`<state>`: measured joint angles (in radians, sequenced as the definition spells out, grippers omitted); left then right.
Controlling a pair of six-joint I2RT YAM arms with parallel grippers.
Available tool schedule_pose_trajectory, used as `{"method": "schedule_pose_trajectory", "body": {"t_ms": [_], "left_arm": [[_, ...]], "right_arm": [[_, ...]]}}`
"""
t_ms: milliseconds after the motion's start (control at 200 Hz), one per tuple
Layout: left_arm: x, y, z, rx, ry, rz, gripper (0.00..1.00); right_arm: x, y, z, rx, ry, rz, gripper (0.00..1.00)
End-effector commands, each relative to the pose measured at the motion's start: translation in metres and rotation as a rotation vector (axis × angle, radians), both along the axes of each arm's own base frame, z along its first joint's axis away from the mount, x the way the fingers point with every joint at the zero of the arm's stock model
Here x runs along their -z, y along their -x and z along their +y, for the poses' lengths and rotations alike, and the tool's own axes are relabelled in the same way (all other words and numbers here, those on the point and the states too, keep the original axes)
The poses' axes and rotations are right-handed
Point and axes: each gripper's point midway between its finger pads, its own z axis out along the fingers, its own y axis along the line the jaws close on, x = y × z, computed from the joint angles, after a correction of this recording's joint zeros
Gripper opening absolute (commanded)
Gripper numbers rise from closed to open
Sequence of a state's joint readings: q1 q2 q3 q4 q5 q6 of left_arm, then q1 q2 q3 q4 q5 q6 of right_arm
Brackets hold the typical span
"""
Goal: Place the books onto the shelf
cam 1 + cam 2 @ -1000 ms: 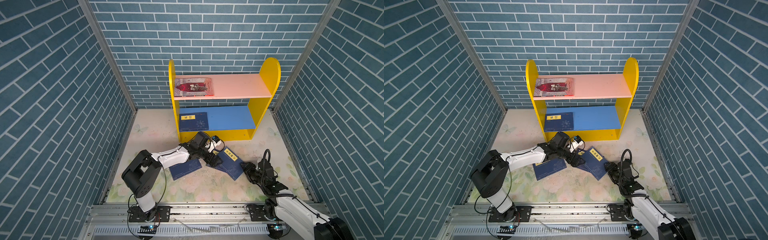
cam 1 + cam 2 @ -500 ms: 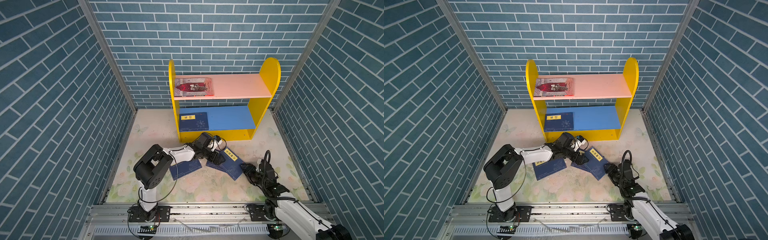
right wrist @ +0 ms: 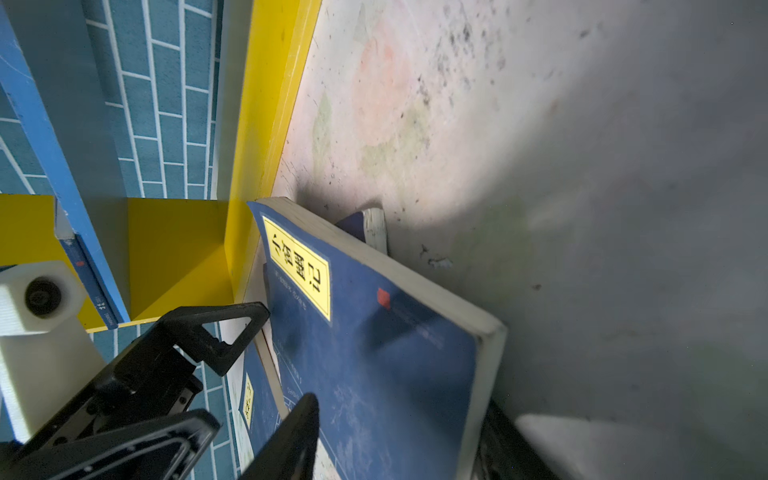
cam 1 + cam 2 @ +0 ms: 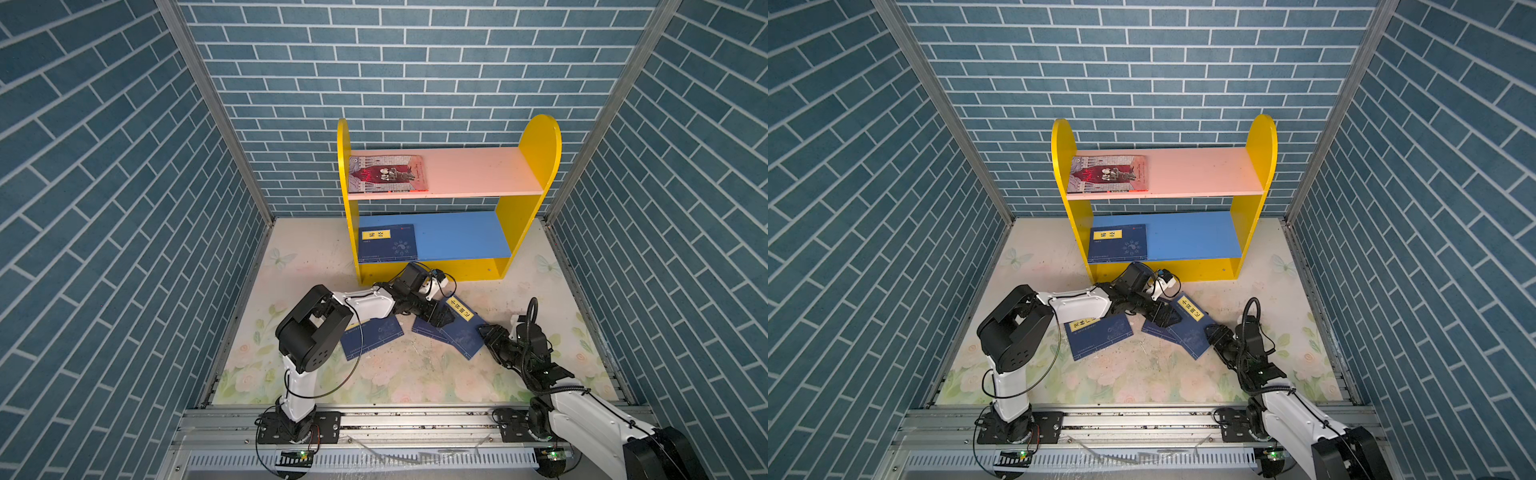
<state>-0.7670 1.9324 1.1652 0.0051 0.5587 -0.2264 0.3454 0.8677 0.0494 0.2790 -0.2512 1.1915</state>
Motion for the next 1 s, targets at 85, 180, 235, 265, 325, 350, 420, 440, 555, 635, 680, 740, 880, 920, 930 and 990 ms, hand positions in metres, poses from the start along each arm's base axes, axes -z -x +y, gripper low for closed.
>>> {"method": "schedule_pose_trajectory", "body": {"t_ms": [85, 180, 235, 265, 325, 350, 420, 440, 555, 635, 680, 740, 880, 920, 930, 990], "left_arm": [[0.004, 0.011, -0.008, 0.032, 0.009, 0.067, 1.0], [0.001, 0.01, -0.007, 0.031, 0.01, 0.06, 1.0], [-0.002, 0.01, -0.006, 0.025, 0.003, 0.054, 1.0], [-0.005, 0.009, -0.005, 0.026, 0.005, 0.045, 1.0], [-0.014, 0.007, -0.002, 0.02, 0.005, 0.0, 1.0], [-0.02, 0.005, -0.002, 0.017, 0.01, -0.026, 1.0], [-0.033, -0.001, 0.001, 0.008, 0.01, -0.09, 1.0], [-0.035, -0.002, 0.002, 0.006, 0.004, -0.104, 1.0], [-0.038, -0.008, 0.004, 0.008, -0.029, -0.133, 1.0], [-0.031, -0.009, 0.002, 0.015, -0.05, -0.114, 1.0], [-0.026, -0.009, 0.002, 0.015, -0.058, -0.101, 1.0], [-0.018, -0.008, 0.0, 0.017, -0.06, -0.08, 1.0], [-0.005, -0.008, 0.001, 0.014, -0.083, -0.057, 1.0], [-0.003, -0.008, 0.001, 0.015, -0.087, -0.057, 1.0], [-0.002, -0.008, 0.001, 0.016, -0.088, -0.056, 1.0], [0.0, -0.009, 0.001, 0.016, -0.093, -0.057, 1.0]], "right_arm": [[0.039, 0.03, -0.006, -0.052, 0.076, 0.166, 0.6], [0.041, 0.031, -0.005, -0.056, 0.067, 0.17, 0.6], [0.043, 0.033, -0.004, -0.054, 0.056, 0.179, 0.59], [0.044, 0.034, -0.004, -0.051, 0.053, 0.183, 0.6], [0.045, 0.036, -0.007, -0.04, 0.059, 0.197, 0.6], [0.046, 0.037, -0.008, -0.033, 0.065, 0.204, 0.6], [0.045, 0.039, -0.012, -0.022, 0.083, 0.217, 0.61], [0.045, 0.04, -0.013, -0.018, 0.089, 0.221, 0.61], [0.039, 0.043, -0.021, 0.01, 0.119, 0.232, 0.63], [0.033, 0.046, -0.026, 0.021, 0.134, 0.229, 0.64], [0.03, 0.047, -0.026, 0.022, 0.132, 0.222, 0.64], [0.026, 0.047, -0.023, 0.016, 0.112, 0.208, 0.64], [0.024, 0.049, -0.016, -0.016, 0.074, 0.205, 0.64], [0.025, 0.049, -0.014, -0.024, 0.071, 0.212, 0.64], [0.025, 0.049, -0.014, -0.025, 0.069, 0.211, 0.64], [0.025, 0.048, -0.011, -0.037, 0.063, 0.207, 0.64]]}}
